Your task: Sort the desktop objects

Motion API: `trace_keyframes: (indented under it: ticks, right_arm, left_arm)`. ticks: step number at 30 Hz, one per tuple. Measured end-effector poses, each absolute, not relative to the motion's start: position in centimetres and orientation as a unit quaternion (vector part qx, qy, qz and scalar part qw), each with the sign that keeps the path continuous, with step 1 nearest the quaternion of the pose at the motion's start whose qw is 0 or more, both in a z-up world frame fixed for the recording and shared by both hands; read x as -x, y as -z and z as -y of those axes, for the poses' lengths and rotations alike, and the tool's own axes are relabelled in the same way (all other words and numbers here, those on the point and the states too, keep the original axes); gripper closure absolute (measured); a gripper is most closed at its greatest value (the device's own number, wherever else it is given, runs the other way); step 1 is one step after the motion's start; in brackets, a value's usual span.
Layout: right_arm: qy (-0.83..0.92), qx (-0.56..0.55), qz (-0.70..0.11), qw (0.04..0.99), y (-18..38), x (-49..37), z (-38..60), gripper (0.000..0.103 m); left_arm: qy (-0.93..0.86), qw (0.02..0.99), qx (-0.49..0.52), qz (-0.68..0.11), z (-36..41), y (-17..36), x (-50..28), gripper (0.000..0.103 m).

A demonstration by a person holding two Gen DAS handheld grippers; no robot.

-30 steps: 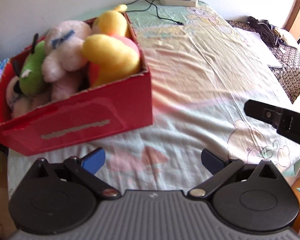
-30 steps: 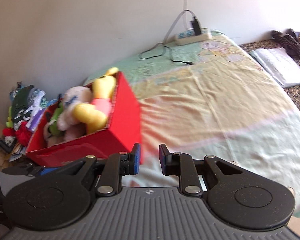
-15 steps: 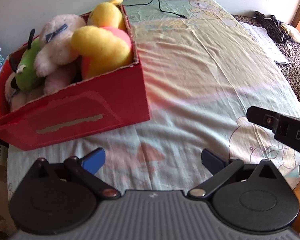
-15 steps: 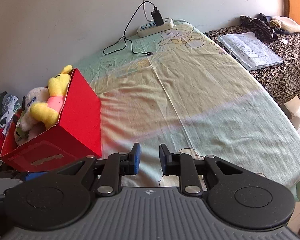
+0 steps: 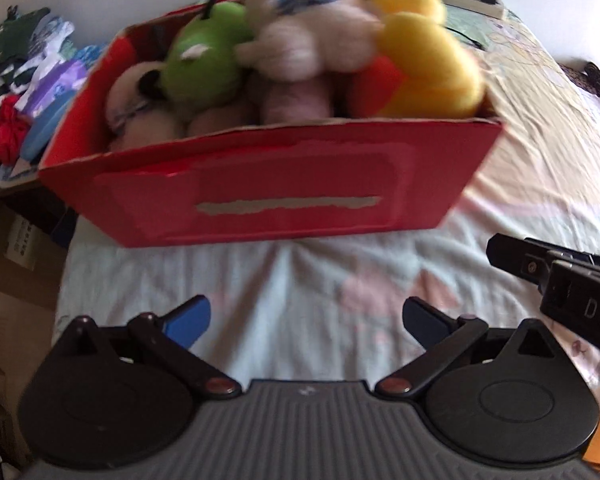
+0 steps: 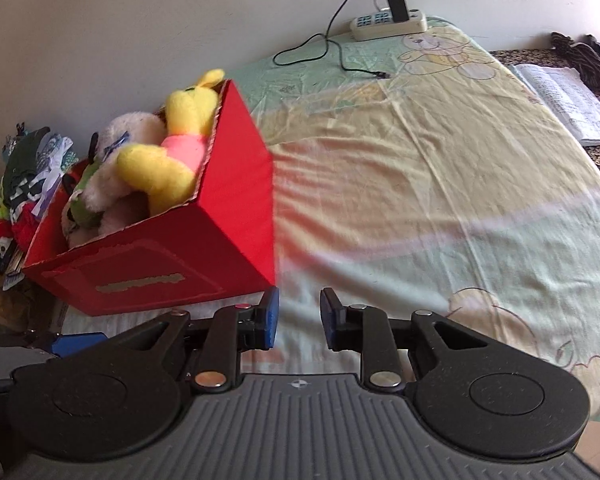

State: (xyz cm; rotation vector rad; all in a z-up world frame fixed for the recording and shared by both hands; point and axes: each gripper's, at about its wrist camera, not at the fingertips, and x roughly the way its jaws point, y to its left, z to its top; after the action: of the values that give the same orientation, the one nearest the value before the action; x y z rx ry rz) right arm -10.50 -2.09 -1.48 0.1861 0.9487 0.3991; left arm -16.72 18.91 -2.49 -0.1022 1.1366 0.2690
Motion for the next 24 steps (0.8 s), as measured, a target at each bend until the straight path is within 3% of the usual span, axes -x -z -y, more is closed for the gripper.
trace_keyframes:
  ticks: [14, 24]
  right_arm:
    - [-0.259, -0.054, -0.455, 0.851, 0.5, 10.7, -7.4, 0.076]
    - [-0.251, -0.056, -0.427, 0.867, -3.2, 11.0, -10.4, 0.074]
  left_arm:
    - [-0.151, 0.832, 0.053, -0.531, -26.8, 1.2, 18.0, 0.001]
    - [-0.122, 0.869, 0.026, -0.479, -30.4, -3.1, 16.7, 0.001]
